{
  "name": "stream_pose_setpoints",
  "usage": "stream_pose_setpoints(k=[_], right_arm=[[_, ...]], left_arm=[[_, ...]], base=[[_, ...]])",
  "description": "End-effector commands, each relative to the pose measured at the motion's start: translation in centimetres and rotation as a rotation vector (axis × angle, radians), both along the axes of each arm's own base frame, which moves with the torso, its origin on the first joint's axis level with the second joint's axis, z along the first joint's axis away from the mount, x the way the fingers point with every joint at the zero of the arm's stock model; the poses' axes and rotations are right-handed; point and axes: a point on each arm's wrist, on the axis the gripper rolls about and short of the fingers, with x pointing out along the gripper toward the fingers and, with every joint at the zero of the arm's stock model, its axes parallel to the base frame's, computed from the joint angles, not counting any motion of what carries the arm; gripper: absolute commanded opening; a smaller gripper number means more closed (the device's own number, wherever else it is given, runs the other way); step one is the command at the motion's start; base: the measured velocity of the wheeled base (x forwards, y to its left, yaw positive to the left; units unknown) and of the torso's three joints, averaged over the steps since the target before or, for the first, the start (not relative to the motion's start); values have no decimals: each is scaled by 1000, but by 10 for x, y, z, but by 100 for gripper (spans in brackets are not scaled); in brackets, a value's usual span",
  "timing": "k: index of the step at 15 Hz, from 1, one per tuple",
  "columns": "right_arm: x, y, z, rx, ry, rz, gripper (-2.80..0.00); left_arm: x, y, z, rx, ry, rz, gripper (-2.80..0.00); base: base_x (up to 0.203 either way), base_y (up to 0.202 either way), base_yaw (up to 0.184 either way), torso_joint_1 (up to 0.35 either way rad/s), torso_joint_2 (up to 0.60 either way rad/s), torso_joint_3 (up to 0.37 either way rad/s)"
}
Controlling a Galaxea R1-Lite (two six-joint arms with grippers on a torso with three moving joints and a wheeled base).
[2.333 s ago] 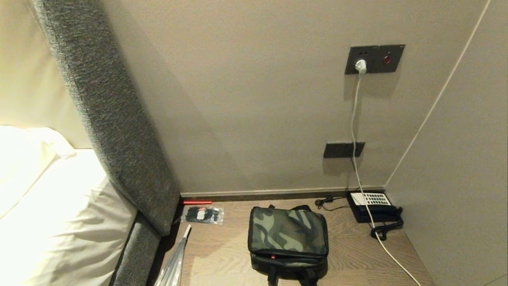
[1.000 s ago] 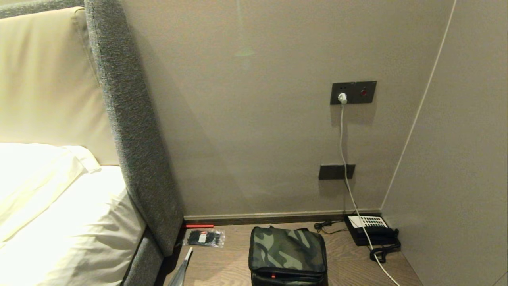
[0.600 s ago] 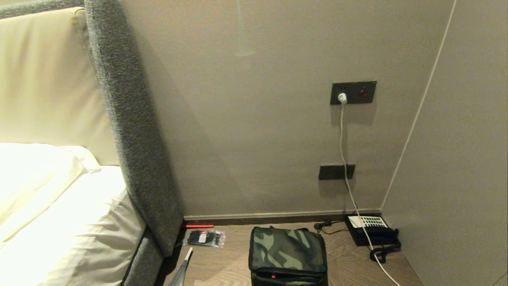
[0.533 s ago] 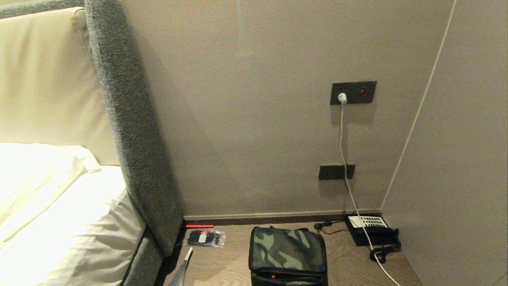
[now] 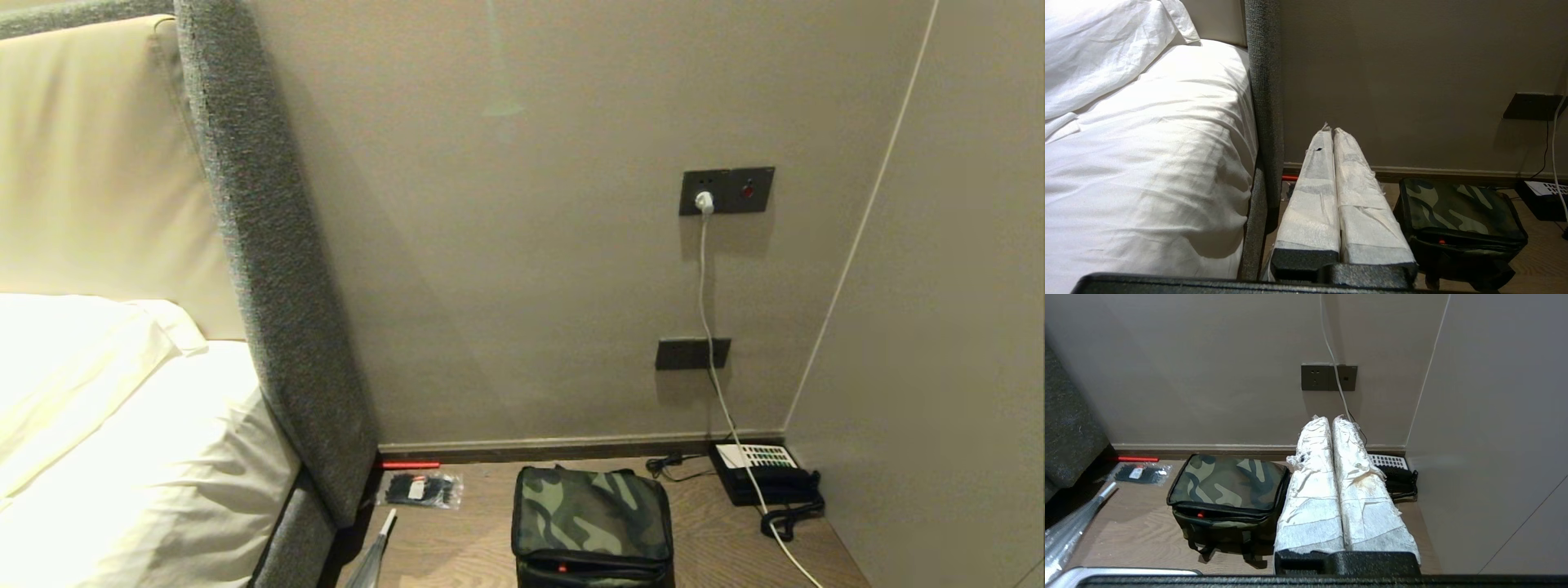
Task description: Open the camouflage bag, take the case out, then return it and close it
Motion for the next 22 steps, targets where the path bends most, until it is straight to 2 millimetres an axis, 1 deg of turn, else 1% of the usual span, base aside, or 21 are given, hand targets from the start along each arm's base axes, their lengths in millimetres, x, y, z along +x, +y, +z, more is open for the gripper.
stream_pose_setpoints(k=[1,22], right_arm=[[0,0,0,20,-4,-1,-280],[0,0,0,30,-4,-2,-280]], left_arm=[[0,0,-1,-2,1,1,-280],[0,0,-1,0,1,1,-280]], base=[[0,0,0,0,0,0],[0,0,0,0,0,0]])
